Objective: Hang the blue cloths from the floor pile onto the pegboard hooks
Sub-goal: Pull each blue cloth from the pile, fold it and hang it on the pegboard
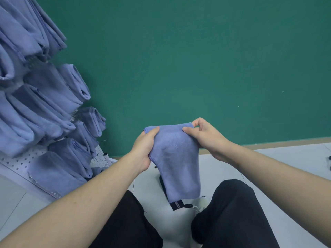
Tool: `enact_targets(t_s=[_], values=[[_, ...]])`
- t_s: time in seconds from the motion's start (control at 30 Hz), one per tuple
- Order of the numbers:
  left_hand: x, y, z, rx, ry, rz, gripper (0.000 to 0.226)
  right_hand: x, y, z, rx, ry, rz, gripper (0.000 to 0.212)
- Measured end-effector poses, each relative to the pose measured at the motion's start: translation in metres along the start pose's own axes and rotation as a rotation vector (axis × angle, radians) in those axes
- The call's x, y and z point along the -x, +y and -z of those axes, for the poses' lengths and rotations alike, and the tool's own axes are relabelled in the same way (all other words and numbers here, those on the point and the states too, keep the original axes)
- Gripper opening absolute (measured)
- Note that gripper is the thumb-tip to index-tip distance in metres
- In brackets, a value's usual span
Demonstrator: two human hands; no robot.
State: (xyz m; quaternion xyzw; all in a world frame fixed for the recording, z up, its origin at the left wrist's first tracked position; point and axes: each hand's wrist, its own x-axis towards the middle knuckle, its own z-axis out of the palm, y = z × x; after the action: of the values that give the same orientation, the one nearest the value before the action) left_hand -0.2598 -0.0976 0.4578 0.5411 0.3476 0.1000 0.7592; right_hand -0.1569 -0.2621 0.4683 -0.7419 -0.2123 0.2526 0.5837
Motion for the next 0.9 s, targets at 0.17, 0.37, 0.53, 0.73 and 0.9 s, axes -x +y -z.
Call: enact_targets(t_s=[0.17,0.37,0.53,0.73,0.9], values=[[0.011,-0.007,-0.001,0.171,-0.268,0.040,0.040,-0.006,-0.003,-0.001,-0.159,0.101,-0.031,0.016],[0.015,-0.033,-0.008,-0.084,-0.303,-0.209,0.034,-0.013,-0.006,0.009,-0.261,0.012,-0.152,0.027],[0.017,-0.030,-0.022,-0.145,-0.195,-0.294,0.015,-0.005,-0.008,0.010,-0.283,0.094,-0.185,0.021],[0.015,-0.012,-0.025,0.083,-0.144,-0.147,0.018,0.002,-0.001,0.012,-0.283,-0.051,-0.221,0.043],[0.009,0.000,-0.021,0.205,-0.079,-0.023,0.019,0.008,0.009,0.010,-0.233,-0.203,-0.258,0.033]])
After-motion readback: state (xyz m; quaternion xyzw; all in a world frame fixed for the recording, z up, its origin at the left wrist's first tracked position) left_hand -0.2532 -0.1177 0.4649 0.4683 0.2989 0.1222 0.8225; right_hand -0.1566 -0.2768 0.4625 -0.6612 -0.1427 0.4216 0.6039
